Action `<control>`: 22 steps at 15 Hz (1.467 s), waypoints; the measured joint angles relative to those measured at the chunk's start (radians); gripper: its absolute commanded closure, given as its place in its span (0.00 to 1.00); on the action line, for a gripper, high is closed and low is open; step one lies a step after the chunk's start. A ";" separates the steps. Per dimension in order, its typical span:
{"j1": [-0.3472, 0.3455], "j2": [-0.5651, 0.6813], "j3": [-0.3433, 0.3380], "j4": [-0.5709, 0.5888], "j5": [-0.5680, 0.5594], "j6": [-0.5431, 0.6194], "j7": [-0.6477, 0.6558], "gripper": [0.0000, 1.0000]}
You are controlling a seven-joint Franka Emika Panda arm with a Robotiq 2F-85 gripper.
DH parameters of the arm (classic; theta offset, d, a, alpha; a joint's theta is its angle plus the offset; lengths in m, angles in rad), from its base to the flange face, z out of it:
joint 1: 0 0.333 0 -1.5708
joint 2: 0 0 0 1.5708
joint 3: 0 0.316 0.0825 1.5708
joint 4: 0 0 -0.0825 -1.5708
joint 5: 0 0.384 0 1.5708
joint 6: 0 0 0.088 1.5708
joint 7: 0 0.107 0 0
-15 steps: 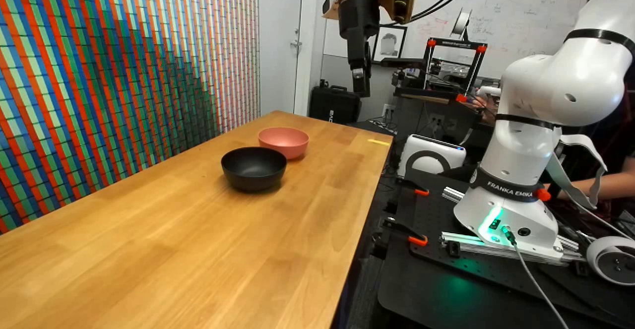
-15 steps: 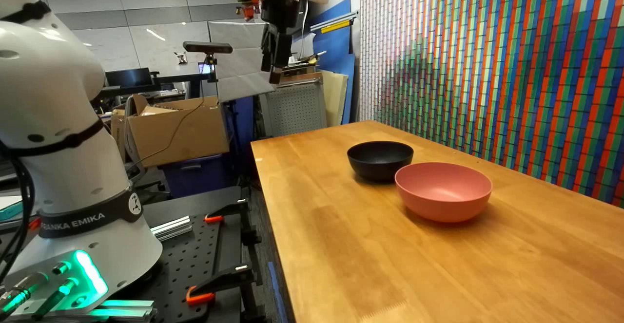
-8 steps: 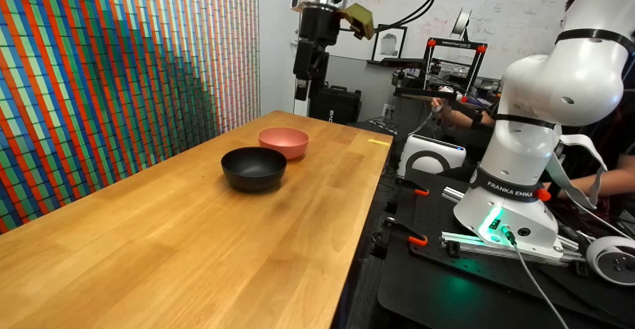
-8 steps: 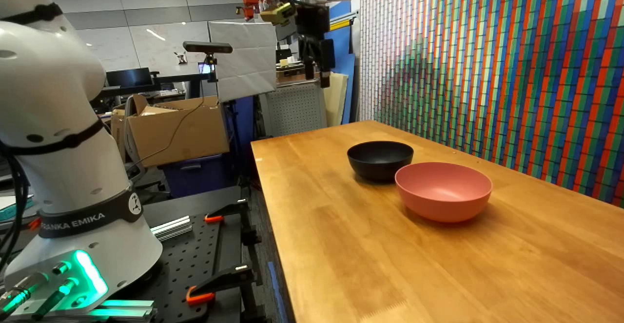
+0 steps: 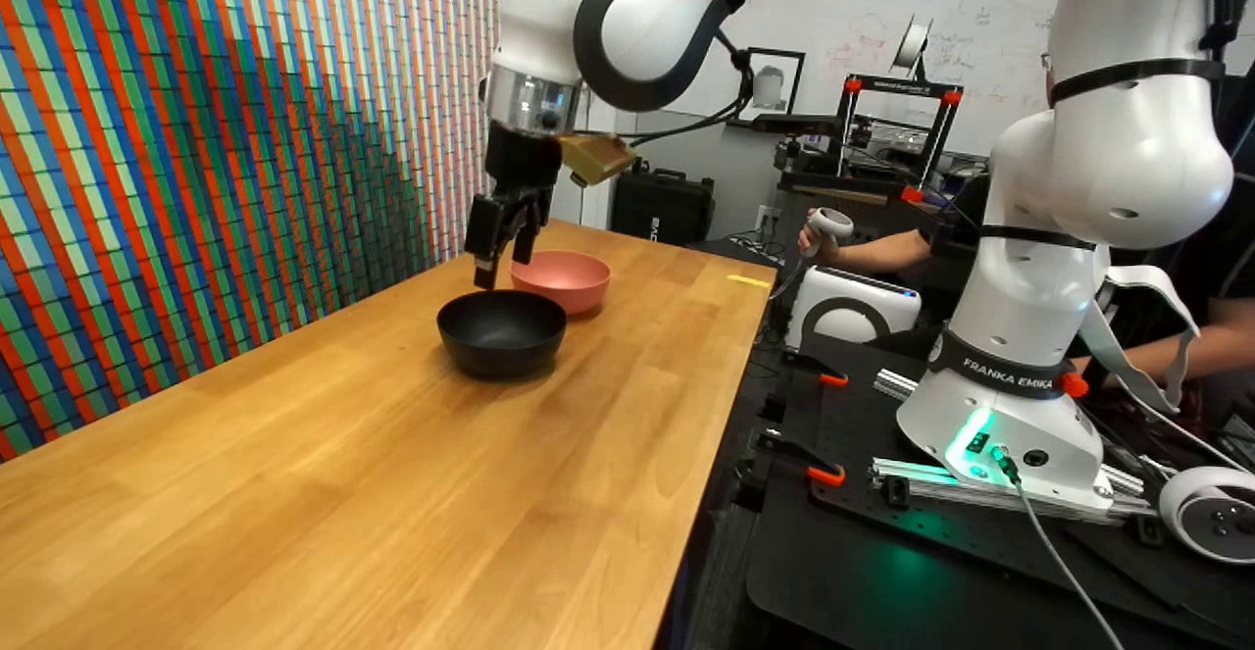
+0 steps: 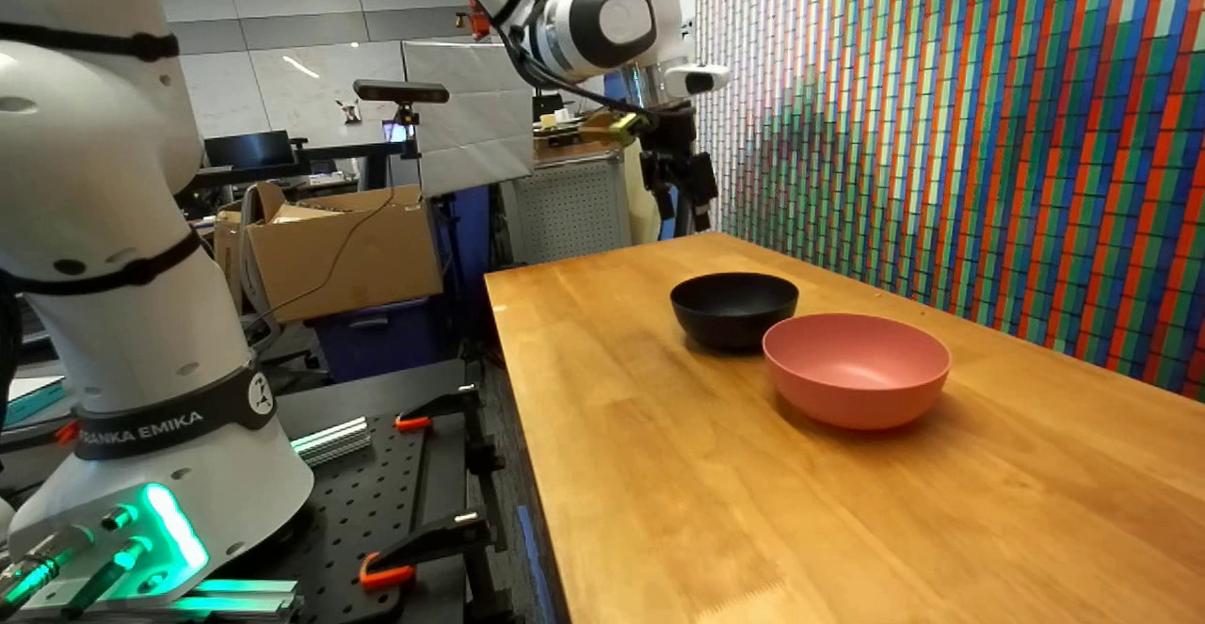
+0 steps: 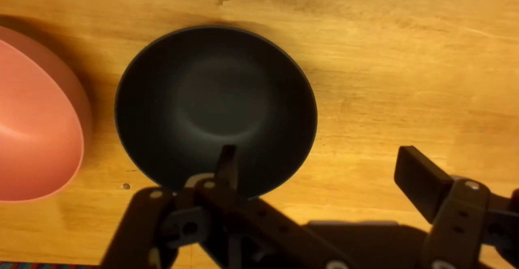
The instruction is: Put the black bowl in the pink bowl
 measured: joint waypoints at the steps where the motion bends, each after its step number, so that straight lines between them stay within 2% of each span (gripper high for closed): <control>1: 0.010 0.053 -0.007 0.030 -0.043 0.010 0.038 0.00; 3: 0.043 0.151 -0.028 0.095 -0.098 0.012 0.095 0.00; 4: 0.062 0.195 -0.039 0.126 -0.108 0.012 0.112 0.25; 5: 0.082 0.236 -0.050 0.157 -0.109 0.012 0.124 0.26; 9: 0.146 0.348 -0.073 0.249 -0.109 0.012 0.141 0.58; 14: 0.183 0.390 -0.113 0.295 -0.109 0.009 0.142 0.95; 17: 0.184 0.390 -0.135 0.304 -0.109 0.006 0.142 0.99; 18: 0.184 0.389 -0.141 0.309 -0.109 0.005 0.141 0.95; 22: 0.183 0.381 -0.157 0.339 -0.109 -0.040 0.140 0.96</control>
